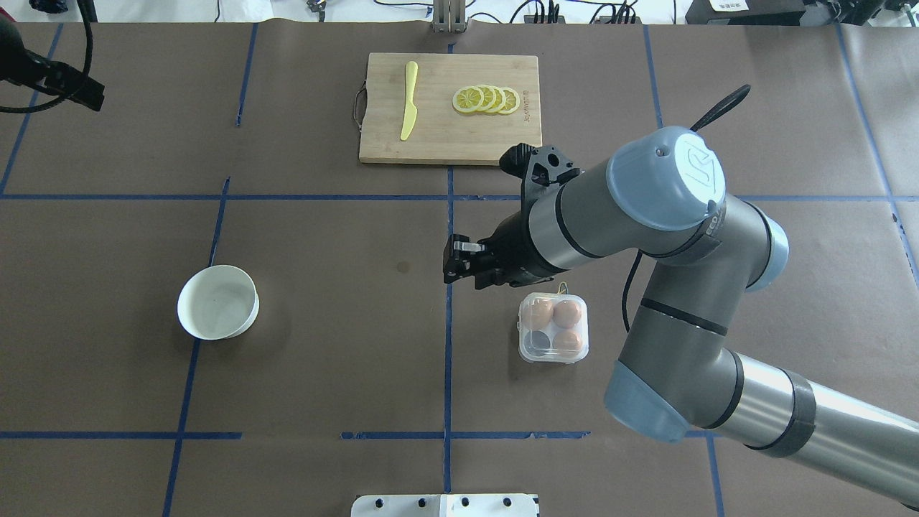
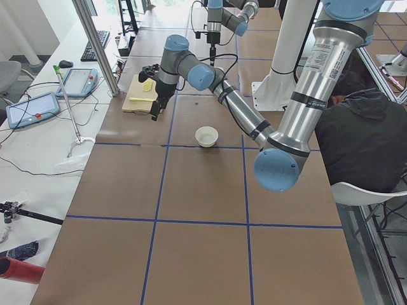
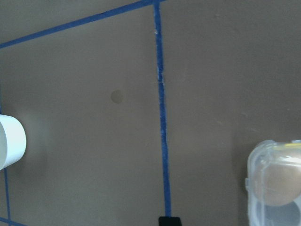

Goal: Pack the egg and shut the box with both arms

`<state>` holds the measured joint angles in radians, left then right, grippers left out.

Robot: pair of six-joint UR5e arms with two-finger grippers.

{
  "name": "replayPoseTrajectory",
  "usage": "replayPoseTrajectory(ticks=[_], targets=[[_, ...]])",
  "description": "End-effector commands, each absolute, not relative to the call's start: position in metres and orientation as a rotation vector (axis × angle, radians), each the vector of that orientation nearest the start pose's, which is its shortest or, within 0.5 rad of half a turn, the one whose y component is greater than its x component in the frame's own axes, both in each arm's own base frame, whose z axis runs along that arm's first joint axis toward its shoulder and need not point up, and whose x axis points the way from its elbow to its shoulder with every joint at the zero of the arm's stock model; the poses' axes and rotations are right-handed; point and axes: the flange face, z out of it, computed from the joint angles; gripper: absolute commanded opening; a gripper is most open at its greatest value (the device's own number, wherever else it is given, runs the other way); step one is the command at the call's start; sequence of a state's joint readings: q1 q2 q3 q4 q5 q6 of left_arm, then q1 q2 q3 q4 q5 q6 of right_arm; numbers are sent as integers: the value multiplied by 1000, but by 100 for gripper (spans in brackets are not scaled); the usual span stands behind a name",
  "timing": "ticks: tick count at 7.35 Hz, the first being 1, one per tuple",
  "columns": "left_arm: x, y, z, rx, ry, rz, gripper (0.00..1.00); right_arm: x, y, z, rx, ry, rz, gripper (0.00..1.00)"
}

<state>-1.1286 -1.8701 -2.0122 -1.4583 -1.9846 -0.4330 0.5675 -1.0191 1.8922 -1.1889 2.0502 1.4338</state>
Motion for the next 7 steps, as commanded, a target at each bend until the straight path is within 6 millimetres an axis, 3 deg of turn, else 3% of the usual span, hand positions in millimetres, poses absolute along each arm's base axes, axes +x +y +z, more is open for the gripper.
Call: replayPoseTrajectory(ticks=[1, 2, 4, 6, 7], targets=[[132, -523, 367, 341, 640, 127, 100, -394, -422, 145, 69, -1235, 159, 100], [115, -527, 393, 332, 677, 124, 100, -358, -445, 149, 89, -1164, 191, 100], [58, -537, 440, 385, 607, 252, 100, -273, -500, 199, 131, -989, 20, 100], [1, -530, 470, 386, 564, 230, 100, -199, -526, 288, 179, -822, -146, 100], [-26, -527, 492, 385, 553, 295, 100, -143, -538, 346, 197, -749, -239, 100]])
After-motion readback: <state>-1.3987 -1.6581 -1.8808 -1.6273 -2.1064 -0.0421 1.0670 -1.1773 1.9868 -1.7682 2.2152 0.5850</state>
